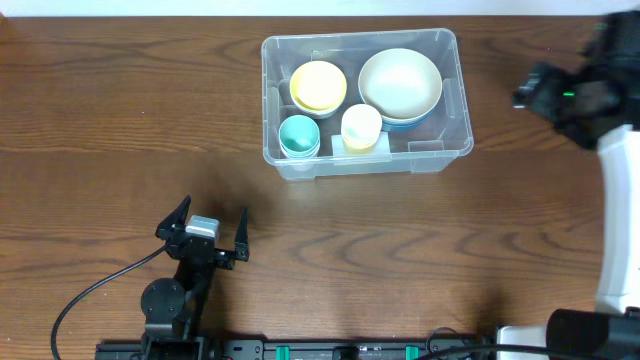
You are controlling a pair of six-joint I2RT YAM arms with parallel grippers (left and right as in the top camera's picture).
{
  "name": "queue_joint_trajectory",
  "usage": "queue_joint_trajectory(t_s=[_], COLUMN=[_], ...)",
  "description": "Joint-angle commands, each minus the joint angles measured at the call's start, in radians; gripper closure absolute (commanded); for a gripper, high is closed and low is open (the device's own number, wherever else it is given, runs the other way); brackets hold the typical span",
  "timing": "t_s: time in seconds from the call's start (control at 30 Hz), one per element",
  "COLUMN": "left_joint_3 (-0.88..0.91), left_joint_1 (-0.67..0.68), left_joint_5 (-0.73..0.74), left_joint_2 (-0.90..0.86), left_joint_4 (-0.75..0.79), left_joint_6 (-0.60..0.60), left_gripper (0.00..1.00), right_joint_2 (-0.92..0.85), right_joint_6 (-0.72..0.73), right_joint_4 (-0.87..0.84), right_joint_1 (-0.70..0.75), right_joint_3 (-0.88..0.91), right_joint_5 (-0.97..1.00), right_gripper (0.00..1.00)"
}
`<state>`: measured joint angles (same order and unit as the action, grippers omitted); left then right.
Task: Pack container
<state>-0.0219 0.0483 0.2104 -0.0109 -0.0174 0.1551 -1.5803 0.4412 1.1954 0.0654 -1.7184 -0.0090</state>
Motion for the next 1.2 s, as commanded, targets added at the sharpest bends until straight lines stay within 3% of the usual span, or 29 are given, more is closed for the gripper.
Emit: queue_joint_trajectory(t_s=[0.0,0.2,0.43,0.77,1.0,1.17], left_joint_3=[0.018,0.018,0.018,0.018,0.018,0.018], left_joint_1=[-0.005,-0.005,-0.005,-0.005,-0.005,-0.005], left_joint_5=[0.018,0.018,0.018,0.018,0.018,0.018], left_joint_2=[0.006,0.006,0.006,0.006,0.006,0.006], left_joint_4=[-0.034,-0.034,-0.034,-0.034,-0.034,-0.034], left_joint_6=[0.005,0.005,0.005,0.005,0.005,0.005], left_gripper=[0.02,0.02,0.02,0.02,0.02,0.02], right_joint_2=[0.006,0.053,0.209,0.656,0.961,1.108], right_joint_6=[0.011,-0.016,-0.054,-0.053,-0.054,-0.092], right_joint_4=[0.002,-0.063,-0.218,-0.406,-0.716,-0.936], right_joint_1=[-0.116,-0.269,-0.274,-0.185,-0.123,-0.087], right_joint_3=[0.0,0.0,0.089,0.55,0.922,1.144], right_joint_5=[0.001,0.182,0.23,0.239,0.232,0.12], right_gripper=[0.01,0.01,0.01,0.01,0.01,0.01])
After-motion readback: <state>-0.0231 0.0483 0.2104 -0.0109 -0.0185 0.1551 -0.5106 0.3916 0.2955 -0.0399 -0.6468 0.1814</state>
